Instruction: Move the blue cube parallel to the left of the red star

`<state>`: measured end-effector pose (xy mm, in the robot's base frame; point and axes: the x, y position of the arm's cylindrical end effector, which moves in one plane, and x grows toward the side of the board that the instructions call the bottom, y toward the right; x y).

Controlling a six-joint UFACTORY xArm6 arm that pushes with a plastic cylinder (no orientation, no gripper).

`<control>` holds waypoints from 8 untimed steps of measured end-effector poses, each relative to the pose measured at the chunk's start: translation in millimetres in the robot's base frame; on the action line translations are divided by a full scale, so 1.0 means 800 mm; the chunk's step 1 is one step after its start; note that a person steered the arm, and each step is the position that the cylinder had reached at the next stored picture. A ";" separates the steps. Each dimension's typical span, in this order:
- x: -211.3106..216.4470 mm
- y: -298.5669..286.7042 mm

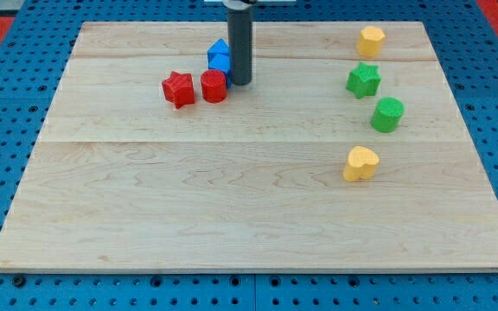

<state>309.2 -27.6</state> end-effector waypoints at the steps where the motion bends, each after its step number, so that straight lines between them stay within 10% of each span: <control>1: -0.022 -0.085; 4: -0.097 -0.140; 8: 0.021 -0.221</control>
